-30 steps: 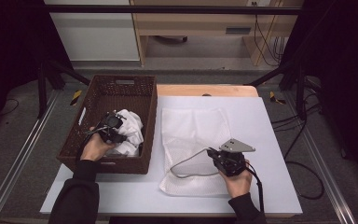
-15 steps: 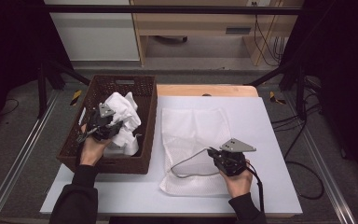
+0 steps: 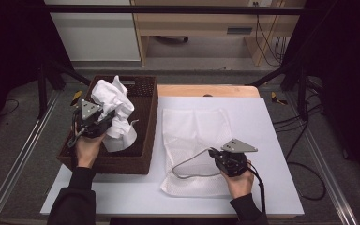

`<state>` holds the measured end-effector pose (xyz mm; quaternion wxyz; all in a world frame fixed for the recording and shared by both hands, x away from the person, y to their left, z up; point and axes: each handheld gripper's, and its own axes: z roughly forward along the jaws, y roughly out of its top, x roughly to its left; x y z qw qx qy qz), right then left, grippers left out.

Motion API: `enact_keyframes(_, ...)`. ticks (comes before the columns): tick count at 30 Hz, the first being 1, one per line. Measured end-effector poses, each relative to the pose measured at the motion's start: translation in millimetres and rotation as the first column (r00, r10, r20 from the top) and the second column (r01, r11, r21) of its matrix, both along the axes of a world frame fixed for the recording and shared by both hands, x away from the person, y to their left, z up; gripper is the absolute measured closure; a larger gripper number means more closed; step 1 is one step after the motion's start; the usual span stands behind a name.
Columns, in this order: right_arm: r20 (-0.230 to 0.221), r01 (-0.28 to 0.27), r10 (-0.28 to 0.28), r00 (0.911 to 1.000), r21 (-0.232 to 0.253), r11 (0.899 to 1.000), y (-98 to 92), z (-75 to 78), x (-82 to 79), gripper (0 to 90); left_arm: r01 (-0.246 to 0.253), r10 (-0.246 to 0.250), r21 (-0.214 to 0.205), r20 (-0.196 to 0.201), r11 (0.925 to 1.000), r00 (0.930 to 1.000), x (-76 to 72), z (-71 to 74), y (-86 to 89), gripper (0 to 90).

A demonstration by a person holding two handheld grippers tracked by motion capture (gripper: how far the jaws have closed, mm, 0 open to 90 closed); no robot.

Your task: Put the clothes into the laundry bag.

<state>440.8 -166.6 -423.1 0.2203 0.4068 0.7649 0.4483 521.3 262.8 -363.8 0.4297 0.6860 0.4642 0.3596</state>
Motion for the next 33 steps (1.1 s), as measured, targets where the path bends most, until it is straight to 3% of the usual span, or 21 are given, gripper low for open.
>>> enact_keyframes(8,0.003,0.002,-0.002,1.0,0.004,1.0,-0.7,0.6,-0.2,88.2,0.03,-0.026,-0.045,0.09,0.9985,0.9956,-16.5,32.4,-1.7,68.2)
enact_keyframes(14,0.003,0.003,-0.003,1.0,0.004,1.0,-1.2,1.0,-0.3,88.2,0.069,-0.055,-0.087,0.153,0.9938,0.9868,-33.0,54.7,-6.4,68.0)
enact_keyframes(21,0.005,0.003,-0.004,1.0,0.01,1.0,-1.7,1.9,-0.4,88.2,0.142,-0.12,-0.099,0.208,0.9849,0.9707,-54.1,72.3,-14.4,68.0)
enact_keyframes(25,0.002,0.006,-0.006,1.0,0.012,1.0,-1.6,2.0,-0.6,88.2,0.187,-0.159,-0.111,0.218,0.9761,0.963,-66.0,78.8,-22.1,67.9)
enact_keyframes(33,0.006,0.008,-0.008,1.0,0.013,1.0,-2.3,2.3,-0.2,88.2,0.298,-0.263,-0.115,0.247,0.9477,0.9326,-92.0,87.6,-44.8,67.7)
